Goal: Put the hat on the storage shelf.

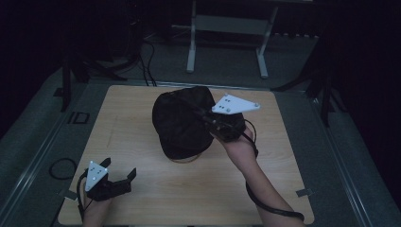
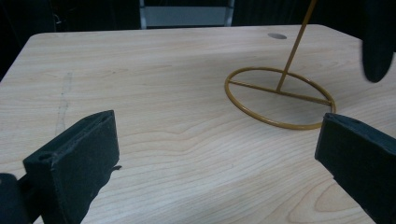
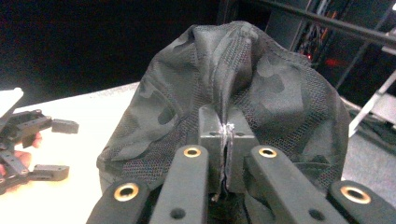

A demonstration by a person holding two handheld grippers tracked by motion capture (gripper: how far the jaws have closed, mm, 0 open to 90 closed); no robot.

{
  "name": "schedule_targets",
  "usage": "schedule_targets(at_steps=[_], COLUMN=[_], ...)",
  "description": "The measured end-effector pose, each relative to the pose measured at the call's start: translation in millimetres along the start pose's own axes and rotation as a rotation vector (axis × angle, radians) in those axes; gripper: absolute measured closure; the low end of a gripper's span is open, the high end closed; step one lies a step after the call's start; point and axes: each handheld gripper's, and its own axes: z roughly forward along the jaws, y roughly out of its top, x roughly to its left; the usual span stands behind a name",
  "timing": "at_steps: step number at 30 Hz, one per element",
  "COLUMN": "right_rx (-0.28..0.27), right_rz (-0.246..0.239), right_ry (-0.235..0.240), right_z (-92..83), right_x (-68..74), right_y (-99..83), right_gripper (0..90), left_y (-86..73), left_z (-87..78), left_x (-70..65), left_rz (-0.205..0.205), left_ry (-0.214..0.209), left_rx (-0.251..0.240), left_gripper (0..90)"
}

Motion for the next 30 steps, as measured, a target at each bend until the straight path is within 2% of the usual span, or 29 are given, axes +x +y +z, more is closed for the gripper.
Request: schedule_targets(at_steps=[4, 11, 15, 21, 23, 24, 30], right_rx=[0.018, 0.061, 0.060, 0.067, 0.071, 0.081, 0.095], right_rz=[0.029, 0.048, 0.065, 0.058, 0.058, 0.054, 0.061], right_ry=[0.008, 0.026, 0.031, 0.039, 0.037, 0.041, 0.045], right_z=[11.5, 28.7, 34.0, 42.1, 43.7, 47.8, 55.1], right_x=[-5.5, -9.1, -10.4, -7.2, -6.3, -5.9, -4.3], right_y=[-5.5, -11.7, -13.1, -11.8, -11.9, -13.0, -16.2], right_gripper=[88.2, 87.6, 86.6, 73.4, 72.4, 67.2, 58.5], left_y=[-0.3, -2.3, -2.3, -2.8, -2.9, -2.9, -3.1], left_z=[-0.1, 0.6, 1.1, 1.3, 0.6, 0.2, 0.5], left_x=[0.0, -0.7, -1.1, 0.9, 1.7, 1.9, 2.5], left_rz=[-0.001, -0.004, -0.002, -0.006, -0.010, -0.010, -0.011], left_ry=[-0.001, -0.009, -0.015, -0.016, -0.017, -0.015, -0.014], left_rx=[-0.002, 0.001, -0.001, 0.001, -0.002, -0.001, -0.002], left_gripper=[0.4, 0.4, 0.4, 0.4, 0.4, 0.4, 0.4])
